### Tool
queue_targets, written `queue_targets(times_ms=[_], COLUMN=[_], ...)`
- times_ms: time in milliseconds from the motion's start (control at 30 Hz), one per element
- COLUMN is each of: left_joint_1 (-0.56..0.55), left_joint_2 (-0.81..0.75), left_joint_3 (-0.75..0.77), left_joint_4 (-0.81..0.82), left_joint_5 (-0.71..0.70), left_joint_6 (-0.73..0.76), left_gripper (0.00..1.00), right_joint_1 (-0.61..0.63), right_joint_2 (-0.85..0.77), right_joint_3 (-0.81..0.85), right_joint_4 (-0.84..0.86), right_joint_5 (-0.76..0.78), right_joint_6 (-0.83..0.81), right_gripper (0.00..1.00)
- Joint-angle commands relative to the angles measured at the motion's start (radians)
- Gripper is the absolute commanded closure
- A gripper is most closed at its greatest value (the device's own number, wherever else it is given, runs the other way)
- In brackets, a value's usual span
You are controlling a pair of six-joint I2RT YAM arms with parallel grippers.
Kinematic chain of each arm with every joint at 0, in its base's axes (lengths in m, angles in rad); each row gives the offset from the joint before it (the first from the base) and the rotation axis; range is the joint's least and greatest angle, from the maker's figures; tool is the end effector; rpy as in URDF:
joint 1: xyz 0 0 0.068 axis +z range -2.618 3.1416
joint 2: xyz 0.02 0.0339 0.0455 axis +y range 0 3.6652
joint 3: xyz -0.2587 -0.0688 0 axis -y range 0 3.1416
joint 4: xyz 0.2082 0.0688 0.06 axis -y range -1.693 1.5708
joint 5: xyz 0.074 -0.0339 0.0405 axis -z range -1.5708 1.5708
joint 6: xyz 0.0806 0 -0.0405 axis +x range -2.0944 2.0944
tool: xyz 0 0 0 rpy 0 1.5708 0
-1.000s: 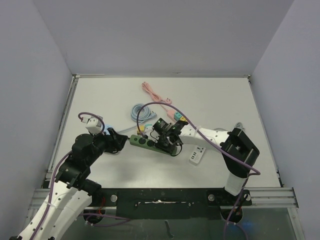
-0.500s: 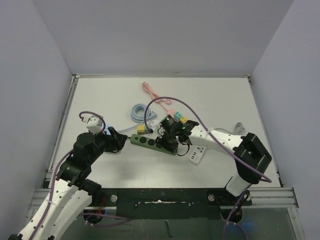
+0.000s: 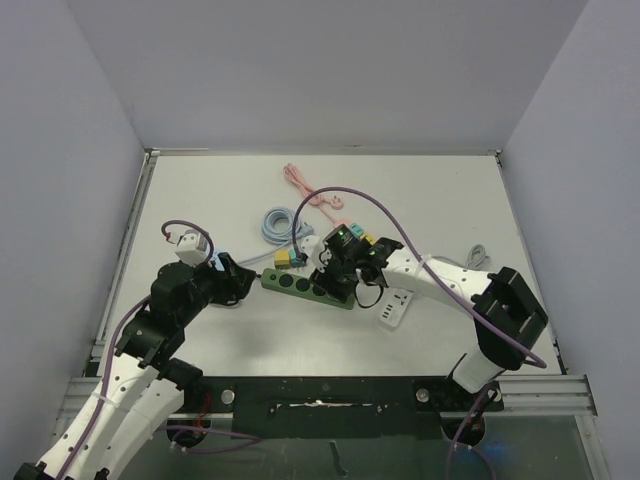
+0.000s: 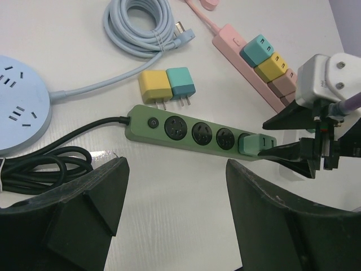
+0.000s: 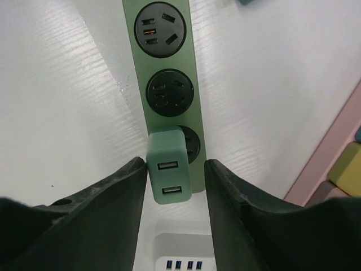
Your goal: Insert the plug
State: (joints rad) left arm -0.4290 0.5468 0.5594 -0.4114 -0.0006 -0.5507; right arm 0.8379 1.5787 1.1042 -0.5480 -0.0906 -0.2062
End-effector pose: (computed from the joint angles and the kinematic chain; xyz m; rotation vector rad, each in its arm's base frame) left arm 0.1354 -0.0619 0.2506 -0.1236 2.0217 -0.6320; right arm 0.2054 0.2390 0.1988 -1.3391 2.2605 0.3427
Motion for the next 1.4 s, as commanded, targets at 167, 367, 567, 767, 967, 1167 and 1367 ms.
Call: queue_targets(times_ms=[167, 367, 567, 767, 967, 1167, 1367], left_joint_1=[0.006, 0.006, 0.006, 0.006, 0.006, 0.006, 0.006], left_joint_2=[0.004, 0.001, -0.010, -0.010, -0.010, -0.005, 0.018], left_joint_3=[0.027, 0.034, 0.021, 0.036, 0.037, 0.031, 0.044], left_joint_4=[0.029, 0.051, 0.064, 0.042, 0.040, 0.061, 0.066], left_joint_5=[-0.014, 0.019, 0.018, 0.012, 0.002, 0.003, -0.004], left_joint_6=[-0.014, -0.016, -0.025, -0.004, -0.005, -0.019, -0.025], left_gripper=[0.31, 0.31, 0.31, 0.30, 0.30, 0.30, 0.30], right_joint_1=[-0.002, -0.006, -0.035, -0.054, -0.027, 0.015, 0.015], right_joint_2=[0.057, 0.104, 0.192, 0.272, 0.226, 0.225, 0.127], right_joint_3=[-0.006, -0.116, -0.183, -0.189, -0.178, -0.246, -0.254], right_joint_4=[-0.010, -0.014, 0.019, -0.018, -0.030, 0.028, 0.087], right_joint_5=[-0.031, -0.016, 0.001, -0.030, 0.019, 0.171, 0.147], right_joint_6=[-0.059, -0.158, -0.150, -0.115, -0.073, -0.121, -0.118], right_gripper=[0.86, 1.00, 1.00, 1.00, 1.00, 1.00, 1.00])
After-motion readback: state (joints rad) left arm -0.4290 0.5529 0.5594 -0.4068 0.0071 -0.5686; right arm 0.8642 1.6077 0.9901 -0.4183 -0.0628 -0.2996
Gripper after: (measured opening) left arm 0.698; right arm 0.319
